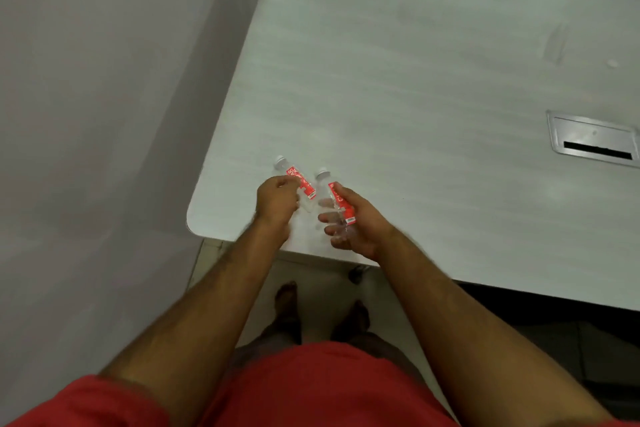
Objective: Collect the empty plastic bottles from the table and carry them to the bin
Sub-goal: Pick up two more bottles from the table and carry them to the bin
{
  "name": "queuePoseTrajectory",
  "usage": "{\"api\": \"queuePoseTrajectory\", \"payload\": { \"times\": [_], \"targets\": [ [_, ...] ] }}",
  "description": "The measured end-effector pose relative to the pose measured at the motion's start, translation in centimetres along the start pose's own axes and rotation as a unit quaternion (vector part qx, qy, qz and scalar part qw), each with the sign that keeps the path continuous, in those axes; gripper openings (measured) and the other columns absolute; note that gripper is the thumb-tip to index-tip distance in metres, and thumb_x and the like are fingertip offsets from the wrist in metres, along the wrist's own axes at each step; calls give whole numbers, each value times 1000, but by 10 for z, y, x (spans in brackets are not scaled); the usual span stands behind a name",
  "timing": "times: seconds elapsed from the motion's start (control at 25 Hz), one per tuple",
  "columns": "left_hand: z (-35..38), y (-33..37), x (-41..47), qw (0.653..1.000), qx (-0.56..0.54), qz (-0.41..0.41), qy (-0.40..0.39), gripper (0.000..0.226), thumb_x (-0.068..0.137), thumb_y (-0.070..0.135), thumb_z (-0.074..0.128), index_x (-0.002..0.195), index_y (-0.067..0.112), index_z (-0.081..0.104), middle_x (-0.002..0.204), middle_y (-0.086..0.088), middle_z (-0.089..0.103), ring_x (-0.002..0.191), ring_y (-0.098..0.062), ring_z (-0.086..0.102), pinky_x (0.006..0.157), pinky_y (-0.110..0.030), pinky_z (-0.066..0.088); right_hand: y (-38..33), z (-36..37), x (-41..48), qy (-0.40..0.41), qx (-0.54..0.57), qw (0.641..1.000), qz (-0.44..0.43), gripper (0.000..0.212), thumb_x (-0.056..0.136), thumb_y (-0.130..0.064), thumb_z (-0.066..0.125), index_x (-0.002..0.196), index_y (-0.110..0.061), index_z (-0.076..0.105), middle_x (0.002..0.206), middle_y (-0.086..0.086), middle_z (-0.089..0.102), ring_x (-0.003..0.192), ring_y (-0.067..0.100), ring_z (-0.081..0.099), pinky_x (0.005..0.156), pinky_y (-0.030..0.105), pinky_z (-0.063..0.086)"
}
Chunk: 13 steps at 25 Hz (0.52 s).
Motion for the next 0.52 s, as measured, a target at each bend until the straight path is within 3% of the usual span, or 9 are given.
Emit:
{"api": "queuePoseTrajectory", "payload": {
  "times": [0.04,0.12,0.24,0.36,0.52],
  "targets": [
    [-11,-2,7,995,57,5,82,29,92,21,64,117,7,61,116,-10,66,92,-21,61,77,-29,54,-2,-4,5,46,6,999,-21,58,92,-59,54,123,-10,58,86,7,69,60,13,63,52,25,51],
    [-15,-5,17,988,85,2,132,44,88,32,69,123,11,51,116,-5,58,95,-21,58,76,-28,51,-1,-12,9,125,-28,991,-43,55,92,-60,53,123,-14,58,96,7,72,74,18,69,63,31,57],
    [1,-7,35,984,154,-13,88,64,81,49,71,126,12,46,120,-5,60,100,-26,63,87,-37,55,1,-25,7,202,-48,977,-53,49,94,-57,52,121,-17,57,105,7,73,88,22,70,75,36,60],
    [11,2,40,956,288,14,63,66,81,49,69,129,12,44,127,-10,61,106,-30,65,89,-41,55,1,-26,-1,229,-34,970,-70,45,95,-55,53,121,-18,55,102,5,72,86,21,70,70,34,61],
    [34,9,22,968,245,51,19,62,81,35,75,131,18,42,127,-9,59,100,-26,63,82,-35,53,-2,-34,-31,224,13,970,-97,45,95,-55,53,120,-17,55,100,5,71,86,20,70,69,34,60]
  ]
}}
Point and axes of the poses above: each hand's wrist, its own x-axis towards the middle knuckle, its own z-axis out of the palm, y = z × x, the point moved 7 cm from there along x, towards the middle knuckle
